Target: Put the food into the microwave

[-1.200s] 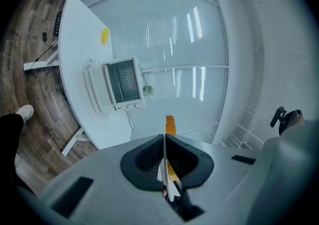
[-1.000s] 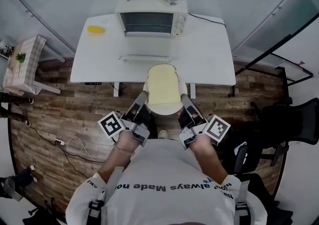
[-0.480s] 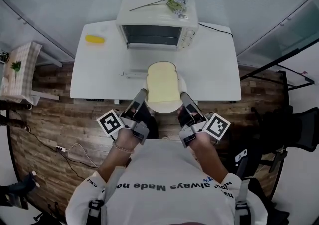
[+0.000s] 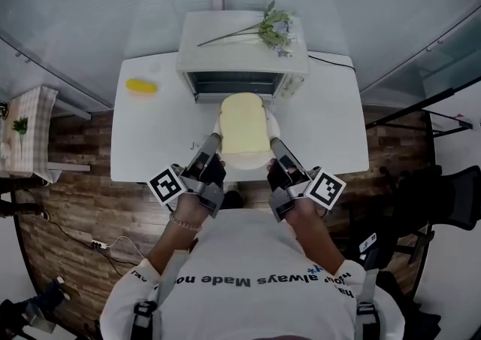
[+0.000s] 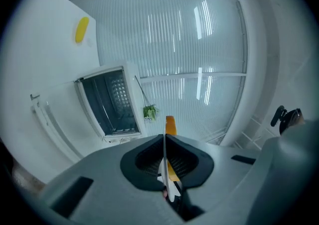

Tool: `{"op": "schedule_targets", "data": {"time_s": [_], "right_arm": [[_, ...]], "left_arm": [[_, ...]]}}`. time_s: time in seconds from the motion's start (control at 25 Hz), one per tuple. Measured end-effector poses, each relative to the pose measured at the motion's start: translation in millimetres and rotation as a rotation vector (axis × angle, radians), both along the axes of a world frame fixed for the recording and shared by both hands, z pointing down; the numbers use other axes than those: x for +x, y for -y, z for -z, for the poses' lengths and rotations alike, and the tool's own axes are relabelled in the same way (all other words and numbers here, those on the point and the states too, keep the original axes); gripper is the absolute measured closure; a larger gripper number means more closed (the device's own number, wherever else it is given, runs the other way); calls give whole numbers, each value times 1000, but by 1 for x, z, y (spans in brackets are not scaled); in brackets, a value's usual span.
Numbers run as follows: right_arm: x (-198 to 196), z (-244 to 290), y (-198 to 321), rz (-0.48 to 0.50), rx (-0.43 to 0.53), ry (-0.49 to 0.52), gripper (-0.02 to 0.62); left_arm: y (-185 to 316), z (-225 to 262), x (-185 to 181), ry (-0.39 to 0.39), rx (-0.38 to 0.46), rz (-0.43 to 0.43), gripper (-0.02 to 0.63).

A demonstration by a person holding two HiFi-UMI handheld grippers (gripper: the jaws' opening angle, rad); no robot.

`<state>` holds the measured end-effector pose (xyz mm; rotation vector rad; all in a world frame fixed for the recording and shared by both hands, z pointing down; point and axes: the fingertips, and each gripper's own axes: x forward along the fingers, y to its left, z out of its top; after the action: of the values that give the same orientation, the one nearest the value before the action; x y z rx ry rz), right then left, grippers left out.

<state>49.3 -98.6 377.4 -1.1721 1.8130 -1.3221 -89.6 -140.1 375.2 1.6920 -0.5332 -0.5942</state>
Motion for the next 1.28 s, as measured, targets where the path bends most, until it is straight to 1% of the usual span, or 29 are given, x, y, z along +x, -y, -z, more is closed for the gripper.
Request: {"op": "schedule_targets", "data": {"time_s": [0.2, 0.44, 0.72, 0.88, 1.04, 1.28], "right_arm": [[-5, -2, 40, -7, 1, -5, 572], [-8, -6, 67, -14, -8, -4, 572], [2, -11, 77, -11, -17, 5, 572], [23, -10, 81, -1, -11, 8, 572], [30, -6, 82, 5, -15, 13, 572], [52, -3, 85, 32, -17, 11, 572]], "left_arm": [[41, -3, -5, -2, 0, -10, 588], [70, -7, -7, 1, -11, -15, 588], [78, -11, 3, 0, -23, -7, 588], [81, -10, 24, 8, -15, -2, 588], [81, -4, 30, 5, -19, 20, 588], [80, -2, 51, 10, -22, 36, 588]]}}
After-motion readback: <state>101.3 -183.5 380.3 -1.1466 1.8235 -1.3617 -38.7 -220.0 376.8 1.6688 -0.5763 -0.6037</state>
